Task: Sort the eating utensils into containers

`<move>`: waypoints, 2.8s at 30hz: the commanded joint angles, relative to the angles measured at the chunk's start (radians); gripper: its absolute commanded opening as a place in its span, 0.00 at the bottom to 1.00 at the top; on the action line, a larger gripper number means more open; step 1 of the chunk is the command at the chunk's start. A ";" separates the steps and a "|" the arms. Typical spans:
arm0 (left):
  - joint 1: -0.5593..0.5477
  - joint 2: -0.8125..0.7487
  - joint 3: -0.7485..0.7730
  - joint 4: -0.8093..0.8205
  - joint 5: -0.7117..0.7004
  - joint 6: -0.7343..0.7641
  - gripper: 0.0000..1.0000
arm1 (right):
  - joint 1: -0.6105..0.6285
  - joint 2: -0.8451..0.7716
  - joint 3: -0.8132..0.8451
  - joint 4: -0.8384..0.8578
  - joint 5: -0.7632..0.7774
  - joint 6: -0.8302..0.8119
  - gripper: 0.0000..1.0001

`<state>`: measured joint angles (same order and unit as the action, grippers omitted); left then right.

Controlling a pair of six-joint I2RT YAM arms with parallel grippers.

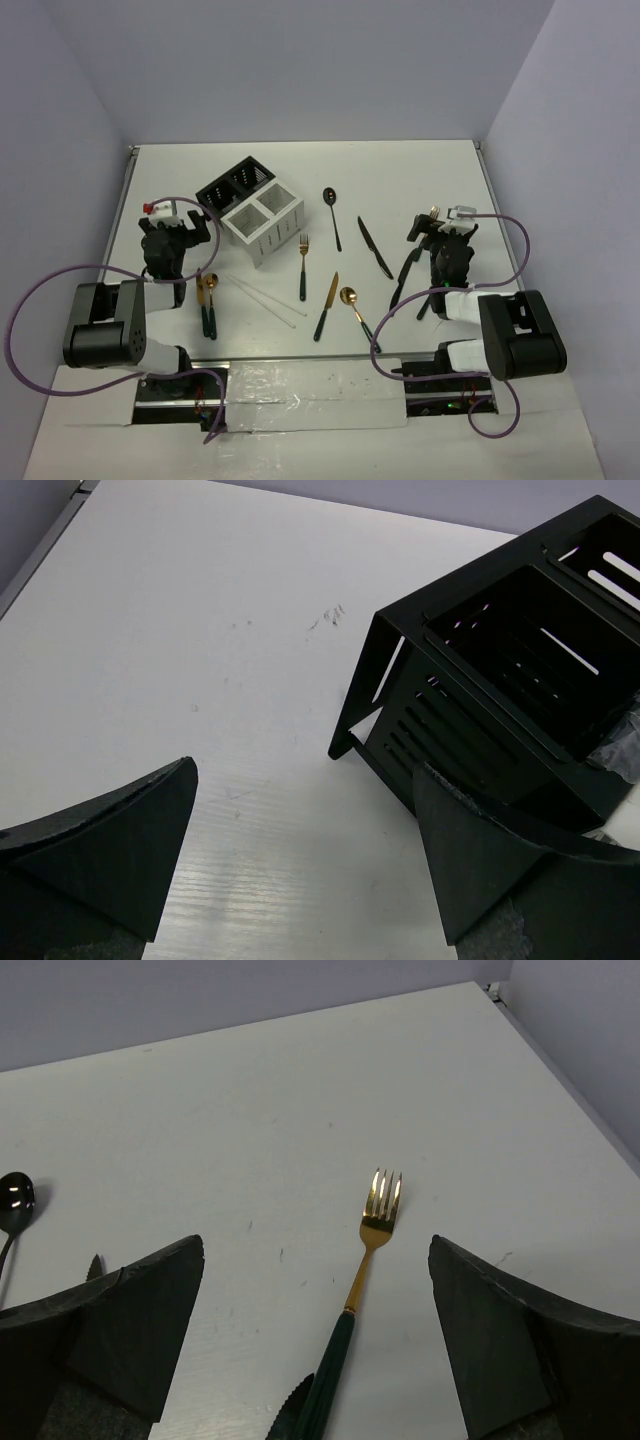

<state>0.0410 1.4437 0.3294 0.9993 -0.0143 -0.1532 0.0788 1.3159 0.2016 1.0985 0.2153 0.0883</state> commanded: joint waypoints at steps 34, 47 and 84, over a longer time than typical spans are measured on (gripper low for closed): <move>0.108 -0.474 0.301 -1.148 0.154 0.350 0.94 | 0.016 -0.182 0.498 -1.847 0.033 0.596 0.49; 0.109 -0.525 0.283 -1.128 0.181 0.357 0.93 | 0.044 0.109 0.450 -1.807 -0.073 0.639 0.48; 0.108 -0.462 0.272 -1.062 0.057 0.308 0.92 | 0.505 -0.298 0.845 -1.175 0.477 0.434 0.00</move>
<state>0.1459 0.9668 0.6052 -0.1188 0.0906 0.1688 0.4923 0.9863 1.0100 -0.4923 0.6064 0.6575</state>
